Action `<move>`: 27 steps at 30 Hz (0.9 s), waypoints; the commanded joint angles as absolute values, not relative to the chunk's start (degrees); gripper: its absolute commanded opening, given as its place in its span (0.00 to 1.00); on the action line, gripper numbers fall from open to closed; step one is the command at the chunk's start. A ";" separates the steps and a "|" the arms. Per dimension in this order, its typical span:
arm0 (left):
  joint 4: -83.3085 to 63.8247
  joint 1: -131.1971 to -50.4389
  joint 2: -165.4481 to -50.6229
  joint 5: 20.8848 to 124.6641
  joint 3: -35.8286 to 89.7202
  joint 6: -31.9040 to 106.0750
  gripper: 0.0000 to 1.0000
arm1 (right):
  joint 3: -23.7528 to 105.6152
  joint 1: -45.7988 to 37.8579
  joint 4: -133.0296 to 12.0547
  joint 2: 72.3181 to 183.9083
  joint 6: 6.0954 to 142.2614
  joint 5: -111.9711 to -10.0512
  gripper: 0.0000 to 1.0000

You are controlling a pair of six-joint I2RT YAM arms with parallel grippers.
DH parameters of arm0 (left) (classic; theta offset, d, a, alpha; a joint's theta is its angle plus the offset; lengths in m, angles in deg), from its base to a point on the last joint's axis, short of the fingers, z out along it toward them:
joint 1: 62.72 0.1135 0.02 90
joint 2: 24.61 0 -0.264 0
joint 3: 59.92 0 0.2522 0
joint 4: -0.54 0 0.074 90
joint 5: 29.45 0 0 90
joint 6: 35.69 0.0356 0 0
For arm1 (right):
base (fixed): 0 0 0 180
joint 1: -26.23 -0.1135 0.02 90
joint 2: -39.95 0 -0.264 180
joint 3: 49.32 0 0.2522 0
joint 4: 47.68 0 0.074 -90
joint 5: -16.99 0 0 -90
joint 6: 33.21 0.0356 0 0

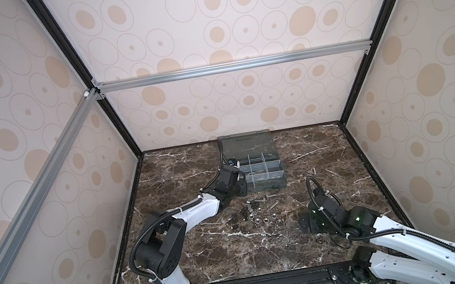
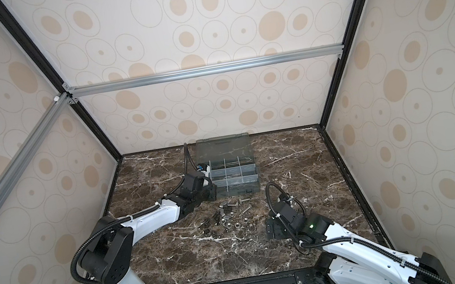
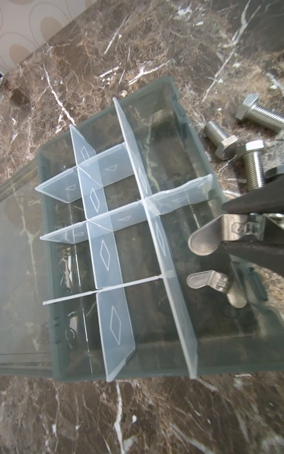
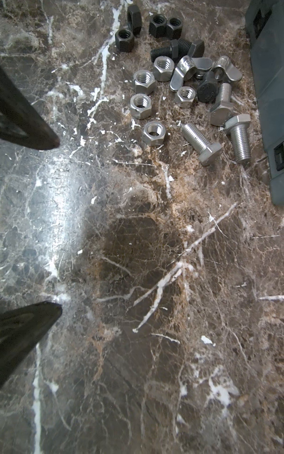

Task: Sort the screws and nuts into containers
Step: Place the nut into the container.

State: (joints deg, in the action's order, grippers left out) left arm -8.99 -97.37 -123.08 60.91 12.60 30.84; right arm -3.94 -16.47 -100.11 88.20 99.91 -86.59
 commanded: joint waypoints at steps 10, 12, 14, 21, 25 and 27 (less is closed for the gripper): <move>-8.93 -95.33 -126.91 62.30 16.42 31.83 0.18 | -0.95 -17.00 -103.45 88.71 100.12 -88.16 1.00; -8.75 -95.33 -126.74 62.30 16.38 31.39 0.26 | -1.06 -17.00 -103.54 88.47 100.18 -88.19 1.00; -8.65 -95.31 -126.26 62.09 16.09 31.11 0.31 | -1.27 -16.93 -103.45 88.16 100.34 -88.29 1.00; -8.51 -95.33 -123.10 61.42 14.07 30.69 0.37 | -2.16 -16.95 -103.11 87.19 100.70 -88.34 1.00; -7.52 -95.31 -119.76 61.17 10.83 29.62 0.37 | -2.33 -17.00 -102.75 87.31 100.67 -88.10 1.00; -7.25 -95.33 -118.14 61.25 9.09 29.01 0.37 | -2.57 -17.01 -102.25 87.40 100.74 -87.80 1.00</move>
State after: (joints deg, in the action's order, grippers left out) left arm -8.34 -95.62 -121.29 61.87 11.07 30.54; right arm -2.24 -16.47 -101.32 87.78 99.86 -86.99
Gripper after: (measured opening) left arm 0.372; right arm 0.998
